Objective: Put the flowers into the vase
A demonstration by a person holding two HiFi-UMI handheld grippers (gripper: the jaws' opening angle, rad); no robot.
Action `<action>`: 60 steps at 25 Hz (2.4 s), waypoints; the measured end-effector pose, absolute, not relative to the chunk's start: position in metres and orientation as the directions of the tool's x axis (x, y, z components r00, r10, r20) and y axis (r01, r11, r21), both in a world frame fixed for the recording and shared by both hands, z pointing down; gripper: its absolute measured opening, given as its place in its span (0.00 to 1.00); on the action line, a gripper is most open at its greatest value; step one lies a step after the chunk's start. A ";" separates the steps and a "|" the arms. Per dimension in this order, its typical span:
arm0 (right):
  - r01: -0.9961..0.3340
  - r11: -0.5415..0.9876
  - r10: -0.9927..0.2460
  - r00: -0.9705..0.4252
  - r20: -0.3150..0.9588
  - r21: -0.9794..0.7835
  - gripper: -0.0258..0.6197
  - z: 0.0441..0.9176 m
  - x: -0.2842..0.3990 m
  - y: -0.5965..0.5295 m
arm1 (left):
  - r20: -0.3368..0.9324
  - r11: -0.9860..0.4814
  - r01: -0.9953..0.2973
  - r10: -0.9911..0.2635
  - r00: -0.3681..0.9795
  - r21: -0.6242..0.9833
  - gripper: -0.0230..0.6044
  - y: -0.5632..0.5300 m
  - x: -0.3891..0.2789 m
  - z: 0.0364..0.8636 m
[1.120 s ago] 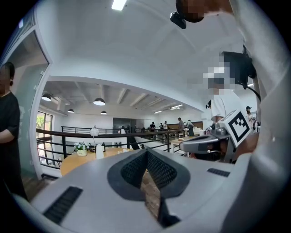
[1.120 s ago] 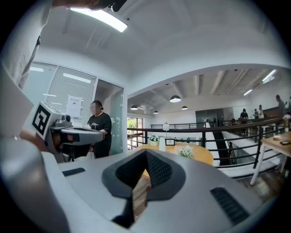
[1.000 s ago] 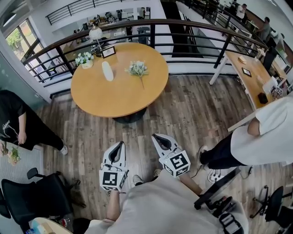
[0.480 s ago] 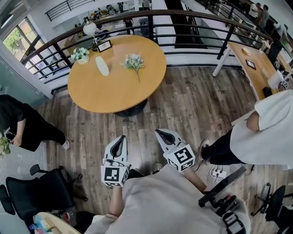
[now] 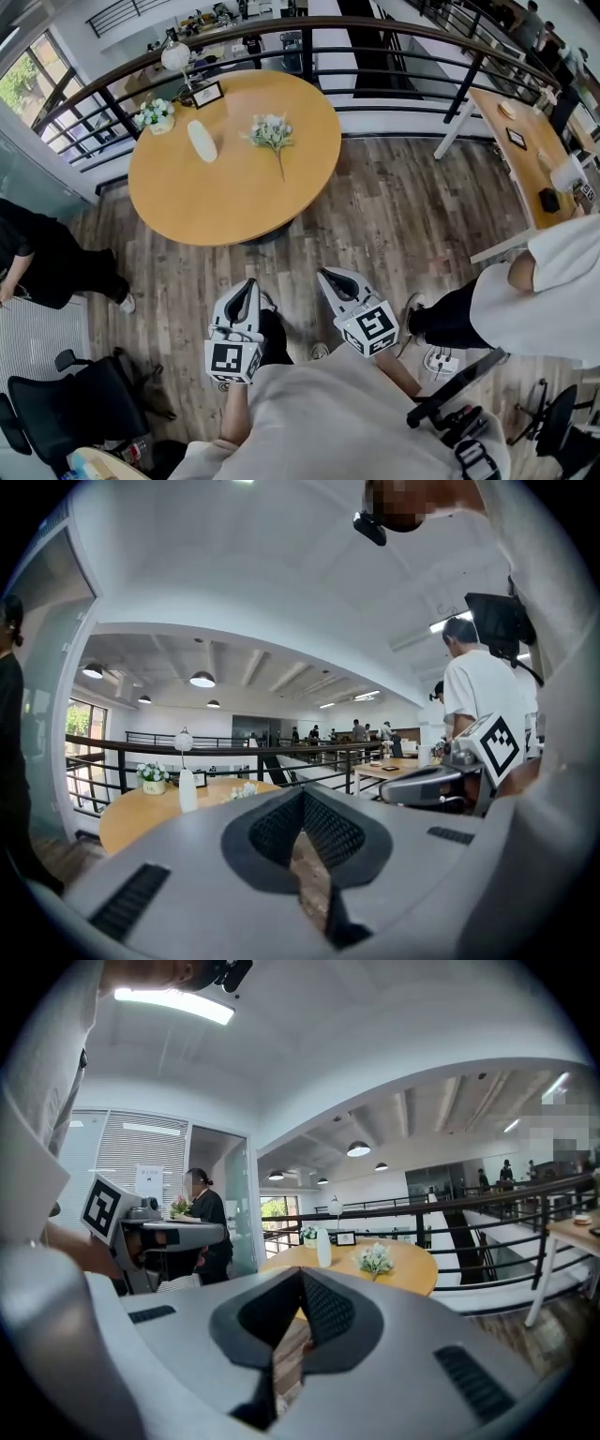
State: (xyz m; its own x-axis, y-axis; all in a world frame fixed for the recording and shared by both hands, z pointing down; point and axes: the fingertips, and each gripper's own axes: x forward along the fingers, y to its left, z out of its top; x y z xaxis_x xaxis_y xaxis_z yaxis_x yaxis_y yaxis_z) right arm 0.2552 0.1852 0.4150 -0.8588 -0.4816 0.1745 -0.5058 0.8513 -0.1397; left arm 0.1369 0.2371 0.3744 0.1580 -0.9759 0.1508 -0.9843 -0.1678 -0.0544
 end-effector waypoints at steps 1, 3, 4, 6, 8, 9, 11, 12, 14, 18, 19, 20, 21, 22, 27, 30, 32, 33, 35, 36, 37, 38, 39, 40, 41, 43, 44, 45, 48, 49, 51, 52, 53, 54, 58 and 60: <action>-0.511 0.849 -0.485 -0.855 0.183 -0.138 0.05 0.417 0.250 0.179 | 0.153 -0.173 -0.984 -0.975 0.164 -0.047 0.05 0.229 0.131 0.377; -0.521 0.843 -0.491 -0.847 0.201 -0.135 0.05 0.422 0.238 0.165 | 0.156 -0.186 -0.982 -0.971 0.179 -0.031 0.05 0.212 0.119 0.383; -0.527 0.840 -0.495 -0.843 0.210 -0.132 0.05 0.425 0.231 0.157 | 0.158 -0.197 -0.980 -0.969 0.190 -0.027 0.05 0.202 0.113 0.385; -0.540 0.832 -0.507 -0.832 0.224 -0.125 0.05 0.427 0.215 0.139 | 0.159 -0.220 -0.975 -0.964 0.213 -0.030 0.05 0.181 0.099 0.388; -0.553 0.824 -0.519 -0.823 0.230 -0.119 0.05 0.425 0.196 0.122 | 0.155 -0.238 -0.971 -0.961 0.230 -0.035 0.05 0.161 0.080 0.384; -0.558 0.822 -0.524 -0.820 0.231 -0.116 0.05 0.422 0.185 0.113 | 0.151 -0.242 -0.970 -0.960 0.235 -0.035 0.05 0.151 0.068 0.380; -0.565 0.819 -0.532 -0.815 0.230 -0.105 0.05 0.411 0.162 0.095 | 0.139 -0.246 -0.969 -0.961 0.239 -0.035 0.05 0.132 0.040 0.370; -0.569 0.817 -0.538 -0.812 0.229 -0.099 0.05 0.405 0.151 0.086 | 0.130 -0.249 -0.968 -0.962 0.242 -0.037 0.05 0.122 0.026 0.363; -0.576 0.813 -0.547 -0.807 0.222 -0.091 0.05 0.395 0.128 0.070 | 0.114 -0.249 -0.968 -0.963 0.243 -0.044 0.05 0.103 -0.001 0.353; -0.571 0.819 -0.546 -0.807 0.224 -0.061 0.05 0.387 0.090 0.041 | 0.088 -0.231 -0.972 -0.970 0.227 -0.048 0.05 0.077 -0.044 0.341; -0.572 0.819 -0.548 -0.806 0.224 -0.052 0.05 0.385 0.082 0.033 | 0.081 -0.228 -0.973 -0.971 0.224 -0.046 0.05 0.071 -0.052 0.339; -0.575 0.817 -0.553 -0.803 0.224 -0.045 0.05 0.384 0.075 0.026 | 0.076 -0.226 -0.973 -0.972 0.223 -0.044 0.05 0.066 -0.060 0.338; -0.581 0.813 -0.559 -0.798 0.224 -0.041 0.05 0.382 0.069 0.019 | 0.074 -0.227 -0.973 -0.972 0.223 -0.042 0.05 0.062 -0.066 0.337; -0.587 0.809 -0.565 -0.794 0.224 -0.039 0.05 0.381 0.064 0.014 | 0.076 -0.229 -0.973 -0.971 0.225 -0.040 0.05 0.058 -0.072 0.337; -0.588 0.808 -0.563 -0.792 0.236 -0.044 0.05 0.382 0.040 -0.002 | 0.081 -0.239 -0.970 -0.968 0.236 -0.035 0.05 0.043 -0.095 0.336; -0.577 0.815 -0.543 -0.794 0.274 -0.055 0.05 0.389 0.023 -0.004 | 0.091 -0.229 -0.973 -0.970 0.227 -0.010 0.05 0.044 -0.112 0.339; -0.577 0.814 -0.540 -0.791 0.287 -0.061 0.05 0.393 0.012 -0.011 | 0.104 -0.219 -0.976 -0.970 0.218 0.008 0.05 0.041 -0.124 0.342; -0.584 0.810 -0.546 -0.787 0.288 -0.062 0.05 0.393 0.008 -0.018 | 0.113 -0.212 -0.977 -0.971 0.212 0.013 0.05 0.037 -0.130 0.344; -0.595 0.801 -0.555 -0.779 0.291 -0.064 0.06 0.397 0.002 -0.039 | 0.130 -0.194 -0.981 -0.972 0.195 0.018 0.05 0.026 -0.140 0.349; -0.597 0.800 -0.555 -0.777 0.297 -0.067 0.08 0.402 0.003 -0.050 | 0.138 -0.181 -0.983 -0.974 0.182 0.019 0.05 0.022 -0.143 0.352; -0.596 0.800 -0.552 -0.776 0.305 -0.070 0.12 0.407 0.005 -0.061 | 0.144 -0.165 -0.986 -0.976 0.166 0.020 0.05 0.019 -0.144 0.355; -0.593 0.802 -0.546 -0.777 0.313 -0.074 0.13 0.412 0.007 -0.072 | 0.148 -0.147 -0.989 -0.978 0.149 0.021 0.05 0.017 -0.144 0.357; -0.589 0.804 -0.538 -0.778 0.324 -0.078 0.16 0.416 0.010 -0.084 | 0.150 -0.128 -0.991 -0.980 0.130 0.022 0.05 0.016 -0.144 0.357; -0.584 0.807 -0.529 -0.779 0.337 -0.084 0.19 0.420 0.013 -0.096 | 0.152 -0.109 -0.994 -0.982 0.112 0.024 0.05 0.015 -0.145 0.355; -0.580 0.809 -0.519 -0.779 0.354 -0.091 0.25 0.424 0.014 -0.109 | 0.155 -0.090 -0.996 -0.984 0.093 0.025 0.05 0.014 -0.147 0.354; -0.576 0.810 -0.498 -0.775 0.390 -0.109 0.37 0.437 0.014 -0.137 | 0.166 -0.055 -0.998 -0.984 0.059 0.024 0.05 0.010 -0.152 0.354; -0.577 0.808 -0.491 -0.770 0.407 -0.117 0.43 0.445 0.014 -0.151 | 0.172 -0.040 -0.999 -0.984 0.044 0.023 0.05 0.008 -0.154 0.355; -0.581 0.805 -0.488 -0.764 0.423 -0.122 0.45 0.455 0.014 -0.164 | 0.176 -0.028 -0.999 -0.984 0.032 0.022 0.05 0.005 -0.155 0.357; -0.608 0.782 -0.490 -0.737 0.465 -0.140 0.54 0.481 0.019 -0.194 | 0.188 -0.007 -1.000 -0.982 0.010 0.020 0.05 -0.004 -0.152 0.360; -0.617 0.772 -0.491 -0.730 0.475 -0.151 0.58 0.489 0.021 -0.200 | 0.195 -0.002 -1.000 -0.981 0.005 0.018 0.05 -0.007 -0.150 0.361; -0.632 0.755 -0.488 -0.721 0.491 -0.178 0.61 0.504 0.024 -0.209 | 0.211 0.004 -1.000 -0.977 -0.001 0.013 0.05 -0.013 -0.145 0.362; -0.635 0.749 -0.484 -0.720 0.498 -0.190 0.63 0.511 0.025 -0.212 | 0.218 0.005 -1.000 -0.976 -0.002 0.011 0.05 -0.017 -0.142 0.363; -0.636 0.745 -0.477 -0.719 0.506 -0.200 0.64 0.518 0.026 -0.214 | 0.225 0.002 -1.000 -0.974 0.000 0.010 0.05 -0.021 -0.140 0.366; -0.637 0.742 -0.472 -0.717 0.513 -0.207 0.64 0.524 0.027 -0.216 | 0.233 -0.002 -1.000 -0.973 0.004 0.009 0.05 -0.025 -0.137 0.368; -0.650 0.726 -0.454 -0.698 0.554 -0.223 0.64 0.549 0.031 -0.219 | 0.261 -0.029 -0.999 -0.965 0.036 0.028 0.04 -0.035 -0.129 0.374; -0.658 0.719 -0.443 -0.683 0.581 -0.225 0.64 0.564 0.030 -0.225 | 0.259 -0.034 -0.998 -0.965 0.046 0.049 0.05 -0.040 -0.128 0.373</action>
